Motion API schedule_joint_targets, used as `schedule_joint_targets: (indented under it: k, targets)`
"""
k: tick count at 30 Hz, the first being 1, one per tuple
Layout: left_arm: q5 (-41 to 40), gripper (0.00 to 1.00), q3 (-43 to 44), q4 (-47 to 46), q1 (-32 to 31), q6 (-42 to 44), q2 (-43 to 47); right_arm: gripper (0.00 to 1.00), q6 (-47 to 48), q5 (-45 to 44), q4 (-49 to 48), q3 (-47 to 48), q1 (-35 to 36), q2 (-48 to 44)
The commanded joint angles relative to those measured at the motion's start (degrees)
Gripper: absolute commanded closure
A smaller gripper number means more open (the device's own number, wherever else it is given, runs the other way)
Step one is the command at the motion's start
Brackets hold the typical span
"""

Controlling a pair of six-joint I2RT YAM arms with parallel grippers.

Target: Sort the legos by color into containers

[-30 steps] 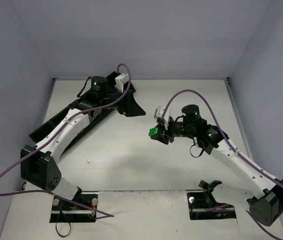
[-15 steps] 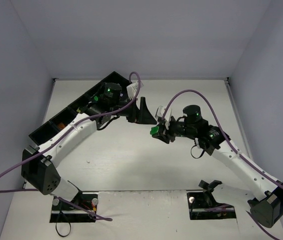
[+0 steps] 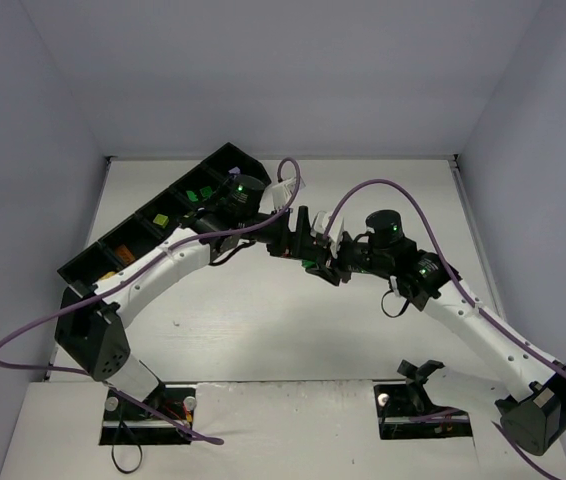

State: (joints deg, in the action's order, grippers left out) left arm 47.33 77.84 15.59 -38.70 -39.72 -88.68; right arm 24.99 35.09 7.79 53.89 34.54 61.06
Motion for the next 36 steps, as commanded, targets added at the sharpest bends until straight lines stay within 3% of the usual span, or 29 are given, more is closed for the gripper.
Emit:
schedule_joint_targets:
  k: [1, 6, 13, 15, 18, 19, 22, 25, 27, 32, 36]
  targets:
    - [-0.2, 0.3, 1.3, -3.4, -0.6, -1.9, 0.1, 0.94, 0.7, -0.8, -3.4, 0.5, -0.2, -0.8]
    - [-0.7, 0.38, 1.3, -5.7, -1.3, -4.0, -0.8, 0.93, 0.8, -1.2, -4.0, 0.3, -0.2, -0.2]
    - [-0.5, 0.7, 1.3, -6.8, -1.4, -5.0, -1.7, 0.91, 0.8, -2.6, -4.4, -0.5, -0.2, -0.7]
    - [-0.4, 0.73, 1.3, -6.9, -1.4, -5.2, -1.8, 0.88, 0.8, -3.0, -4.4, -0.9, -0.2, -0.9]
    - [-0.3, 0.74, 1.0, -6.9, -1.4, -5.2, -1.8, 0.72, 0.1, -4.5, -4.4, -1.0, -0.2, -0.9]
    - [-0.3, 0.75, 0.9, -6.9, -1.4, -5.1, -1.8, 0.55, 0.0, -4.9, -4.4, -1.1, -0.2, -1.0]
    - [-0.4, 0.75, 0.6, -6.6, -1.2, -4.9, -1.8, 0.25, -1.0, -6.9, -4.3, -1.3, -0.3, -0.9]
    - [-1.1, 0.75, 0.6, -5.6, -0.7, -3.8, -1.9, 0.09, -1.9, -7.8, -4.2, -1.8, -0.3, -1.2]
    - [-1.6, 0.75, 1.0, -4.3, 0.5, -2.8, -2.1, 0.0, -2.4, -8.4, -4.1, -2.2, -0.3, -1.6]
    - [-3.5, 0.75, 2.8, -0.3, 5.8, 1.5, -2.8, 0.0, -5.2, -14.2, -4.0, -3.4, -0.3, -3.0]
    - [-10.1, 0.75, 7.3, 5.6, 12.9, 7.5, -4.0, 0.0, -8.3, -20.8, -4.0, -4.7, -0.3, -4.5]
